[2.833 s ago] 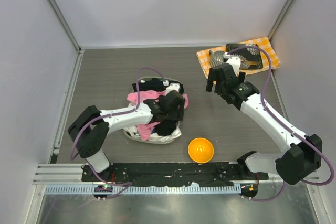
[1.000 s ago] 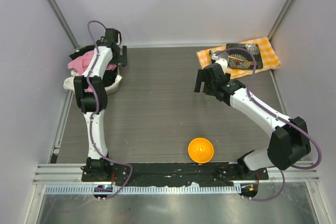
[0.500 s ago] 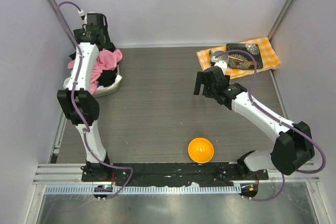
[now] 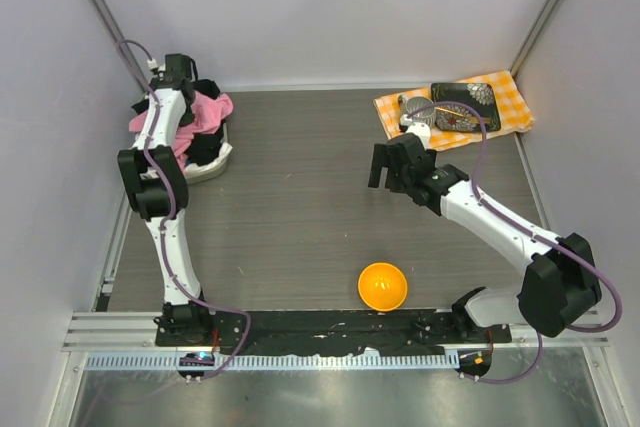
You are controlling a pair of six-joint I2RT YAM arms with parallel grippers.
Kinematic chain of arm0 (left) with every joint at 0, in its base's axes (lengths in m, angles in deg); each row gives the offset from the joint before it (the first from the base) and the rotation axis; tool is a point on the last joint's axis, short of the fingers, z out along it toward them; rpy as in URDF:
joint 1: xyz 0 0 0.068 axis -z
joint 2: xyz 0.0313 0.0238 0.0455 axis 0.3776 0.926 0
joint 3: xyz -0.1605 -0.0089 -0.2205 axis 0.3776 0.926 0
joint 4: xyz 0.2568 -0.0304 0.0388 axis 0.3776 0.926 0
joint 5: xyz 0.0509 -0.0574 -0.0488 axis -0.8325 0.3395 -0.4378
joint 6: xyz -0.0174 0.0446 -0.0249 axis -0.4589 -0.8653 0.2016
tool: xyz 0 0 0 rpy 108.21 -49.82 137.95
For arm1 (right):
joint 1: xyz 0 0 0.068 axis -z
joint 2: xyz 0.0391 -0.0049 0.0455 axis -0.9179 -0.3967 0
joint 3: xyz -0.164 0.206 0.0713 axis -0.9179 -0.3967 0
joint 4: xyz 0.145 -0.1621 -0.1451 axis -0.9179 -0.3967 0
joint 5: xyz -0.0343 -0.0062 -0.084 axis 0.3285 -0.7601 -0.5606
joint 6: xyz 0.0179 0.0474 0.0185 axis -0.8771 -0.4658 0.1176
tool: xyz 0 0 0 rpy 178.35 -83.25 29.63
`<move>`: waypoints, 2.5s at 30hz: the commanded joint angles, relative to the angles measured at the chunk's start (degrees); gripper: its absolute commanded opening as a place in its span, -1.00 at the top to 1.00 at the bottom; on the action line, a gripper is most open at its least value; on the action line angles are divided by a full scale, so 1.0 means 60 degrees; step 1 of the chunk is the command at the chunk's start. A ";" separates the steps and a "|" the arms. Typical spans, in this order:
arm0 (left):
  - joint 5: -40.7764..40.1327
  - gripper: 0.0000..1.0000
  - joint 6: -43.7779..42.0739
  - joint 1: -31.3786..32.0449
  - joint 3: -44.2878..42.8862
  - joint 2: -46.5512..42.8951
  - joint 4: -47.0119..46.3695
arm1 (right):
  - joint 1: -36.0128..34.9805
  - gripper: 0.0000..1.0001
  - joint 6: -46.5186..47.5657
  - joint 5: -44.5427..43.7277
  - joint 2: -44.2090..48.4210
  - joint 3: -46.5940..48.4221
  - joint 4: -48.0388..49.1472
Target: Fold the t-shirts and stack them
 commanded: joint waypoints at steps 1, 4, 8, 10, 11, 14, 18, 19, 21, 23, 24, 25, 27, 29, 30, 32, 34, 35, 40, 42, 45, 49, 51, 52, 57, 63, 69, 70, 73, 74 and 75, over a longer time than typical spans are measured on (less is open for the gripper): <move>-0.0093 0.82 0.0202 -0.0068 0.0147 -0.0400 -0.0562 | -0.0117 -0.99 -0.0012 -0.0130 0.0220 0.0008 0.0393; -0.0195 1.00 0.0392 -0.0054 0.0338 -0.1028 -0.0695 | -0.0190 -0.99 -0.0012 -0.0203 0.0191 -0.0021 0.0437; -0.0532 1.00 0.0714 0.0063 0.0412 -0.2229 -0.0710 | -0.0395 -0.99 -0.0085 -0.0349 0.0190 -0.0050 0.0423; -0.0446 1.00 0.0803 0.0253 0.0412 -0.3064 -0.0768 | -0.0469 -0.99 -0.0085 -0.0452 0.0190 -0.0065 0.0379; -0.0300 1.00 0.0904 0.0341 0.0383 -0.3357 -0.0754 | -0.0527 -0.99 -0.0100 -0.0481 0.0176 -0.0065 0.0306; 0.0737 1.00 0.1182 0.0693 0.0382 -0.4397 -0.0870 | -0.0601 -0.99 -0.0085 -0.0671 0.0336 -0.0094 0.0247; 0.1708 0.99 0.1536 0.2094 0.0193 -0.5365 -0.0871 | -0.0616 -0.99 -0.0085 -0.0949 0.0746 0.0037 -0.0031; 0.1679 1.00 0.1361 0.2462 0.0062 -0.5482 -0.0827 | -0.0616 -0.99 -0.0056 -0.1153 0.0849 0.0096 -0.0118; 0.1605 1.00 0.1141 0.3616 -0.0580 -0.5644 -0.0506 | -0.0616 -0.99 0.0017 -0.1359 0.1126 0.0402 -0.0499; 0.1693 1.00 0.1037 0.4337 -0.1486 -0.5558 -0.0008 | -0.0616 -0.99 0.0076 -0.1768 0.1288 0.0652 -0.0981; 0.1781 1.00 0.1052 0.4936 -0.1724 -0.5513 0.0153 | -0.0616 -0.99 0.0105 -0.1916 0.1463 0.0914 -0.1158; 0.1927 0.99 0.1197 0.5174 -0.1901 -0.5455 0.0488 | -0.0616 -0.99 0.0105 -0.2091 0.1552 0.1062 -0.1377; 0.2074 1.00 0.1257 0.5961 -0.1612 -0.5542 0.0550 | -0.0616 -0.99 0.0120 -0.2444 0.1757 0.1398 -0.1832; 0.1754 0.99 0.1359 0.6565 0.0033 -0.5790 0.0026 | -0.0616 -0.99 0.0062 -0.2517 0.2079 0.1560 -0.2168; 0.1288 0.99 0.1388 0.7032 0.0756 -0.6110 -0.0311 | -0.0630 -0.99 0.0018 -0.2503 0.2153 0.1692 -0.2272; 0.1021 1.00 0.1607 0.7226 0.2859 -0.6274 -0.1409 | -0.0644 -0.99 -0.0070 -0.2401 0.2271 0.1809 -0.2680; 0.0613 1.00 0.1740 0.7212 0.4010 -0.6056 -0.2402 | -0.0616 -0.99 -0.0114 -0.2327 0.2358 0.1869 -0.2974; 0.0537 1.00 0.1740 0.7212 0.4813 -0.5881 -0.2728 | -0.0630 -0.99 -0.0187 -0.2284 0.2445 0.1825 -0.3135; 0.0638 1.00 0.1755 0.7212 0.4764 -0.3775 -0.3594 | -0.0630 -0.99 -0.0349 -0.2430 0.2944 0.1400 -0.3459; 0.0581 1.00 0.1551 0.7197 0.4077 -0.3216 -0.3800 | -0.0630 -1.00 -0.0407 -0.2503 0.2988 0.1385 -0.3634; 0.0303 1.00 0.1214 0.7212 0.2540 -0.2263 -0.3509 | -0.0630 -0.99 -0.0422 -0.2620 0.2988 0.1327 -0.3767; 0.0843 0.52 0.0819 0.7431 0.1743 -0.2260 -0.3054 | -0.0630 -1.00 -0.0378 -0.2839 0.3003 0.1268 -0.3738; 0.0625 -0.83 0.0715 0.7957 0.2211 -0.2874 -0.3068 | -0.0630 -0.99 -0.0305 -0.2985 0.2959 0.1239 -0.3694; 0.0595 -0.99 0.0599 0.8162 0.2852 -0.3108 -0.3097 | -0.0616 -0.99 -0.0290 -0.3030 0.2930 0.1224 -0.3636; 0.0566 -0.99 0.1094 0.9598 0.5037 -0.5114 -0.3258 | -0.0616 -0.99 -0.0173 -0.3367 0.2681 0.1181 -0.3460; 0.0962 -1.00 0.2310 1.1370 0.7323 -0.6857 -0.3112 | -0.0616 -0.99 -0.0188 -0.3747 0.2359 0.0946 -0.3401; 0.1049 -0.99 0.3963 1.2718 0.9957 -0.7812 -0.3974 | -0.0542 -0.99 -0.0187 -0.4172 0.2314 0.0887 -0.3474; 0.1093 -0.99 0.4083 1.3097 1.0195 -0.7871 -0.4165 | -0.0513 -0.99 -0.0173 -0.4216 0.2314 0.0887 -0.3517; 0.0991 -0.97 0.4551 1.3815 1.0797 -0.7508 -0.4883 | -0.0396 -0.99 -0.0187 -0.4290 0.2315 0.0785 -0.3532; 0.1034 -0.97 0.4640 1.3949 1.0870 -0.7360 -0.5131 | -0.0367 -1.00 -0.0217 -0.4276 0.2329 0.0683 -0.3532; 0.1020 -0.96 0.4713 1.4095 1.0929 -0.7214 -0.5235 | -0.0338 -0.99 -0.0275 -0.4261 0.2315 0.0639 -0.3532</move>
